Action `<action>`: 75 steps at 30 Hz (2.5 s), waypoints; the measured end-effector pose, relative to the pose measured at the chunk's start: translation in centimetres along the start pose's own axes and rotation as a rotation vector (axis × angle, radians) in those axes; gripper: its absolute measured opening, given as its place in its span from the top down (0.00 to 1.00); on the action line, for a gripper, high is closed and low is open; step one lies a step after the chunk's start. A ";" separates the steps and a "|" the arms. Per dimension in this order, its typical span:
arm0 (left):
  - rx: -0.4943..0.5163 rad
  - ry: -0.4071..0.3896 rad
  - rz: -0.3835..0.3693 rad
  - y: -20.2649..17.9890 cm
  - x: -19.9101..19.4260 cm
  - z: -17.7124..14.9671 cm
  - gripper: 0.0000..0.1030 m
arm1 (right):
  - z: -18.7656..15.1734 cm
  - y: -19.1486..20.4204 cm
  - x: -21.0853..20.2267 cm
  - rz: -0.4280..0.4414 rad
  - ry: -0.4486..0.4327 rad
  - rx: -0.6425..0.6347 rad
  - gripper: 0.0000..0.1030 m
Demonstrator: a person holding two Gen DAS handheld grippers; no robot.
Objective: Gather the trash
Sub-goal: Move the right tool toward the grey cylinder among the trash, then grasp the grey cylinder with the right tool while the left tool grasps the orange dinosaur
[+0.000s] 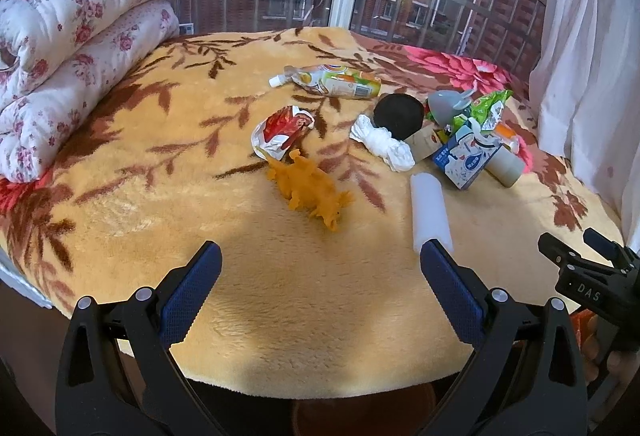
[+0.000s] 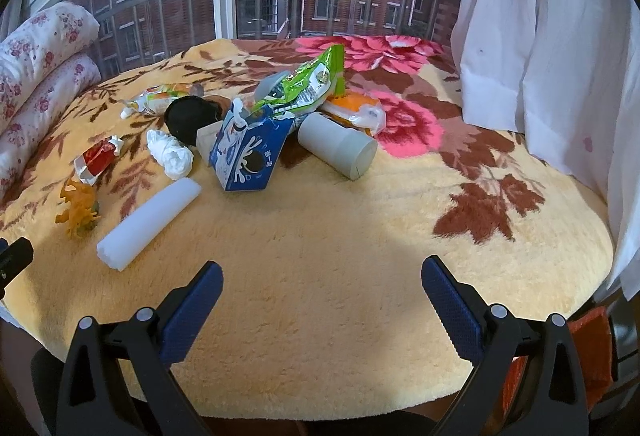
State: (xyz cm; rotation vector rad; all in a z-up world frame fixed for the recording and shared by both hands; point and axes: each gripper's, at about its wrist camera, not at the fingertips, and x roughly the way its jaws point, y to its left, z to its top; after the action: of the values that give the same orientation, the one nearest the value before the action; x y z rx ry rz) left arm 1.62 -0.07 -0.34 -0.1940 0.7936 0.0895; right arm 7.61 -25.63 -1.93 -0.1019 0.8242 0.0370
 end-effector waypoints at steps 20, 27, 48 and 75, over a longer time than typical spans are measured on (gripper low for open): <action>0.019 -0.005 0.019 -0.3 -0.1 0.1 0.05 | 1.2 -0.9 0.5 0.009 -0.005 -0.008 0.05; 0.027 -0.006 0.023 -0.3 0.0 0.2 0.05 | 1.7 -1.0 0.6 0.011 -0.013 -0.014 0.05; 0.027 0.010 0.019 -0.8 1.1 0.9 0.05 | 3.3 -1.6 2.6 0.035 0.002 -0.019 0.05; 0.026 0.034 0.054 0.7 3.5 2.1 0.05 | 12.8 -5.0 17.2 0.500 0.294 -0.256 0.34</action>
State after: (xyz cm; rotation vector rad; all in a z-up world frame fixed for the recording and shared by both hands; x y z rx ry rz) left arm 5.42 1.11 -1.54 -0.1502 0.8340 0.1272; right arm 28.97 -29.41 -5.51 -0.1421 1.1207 0.6118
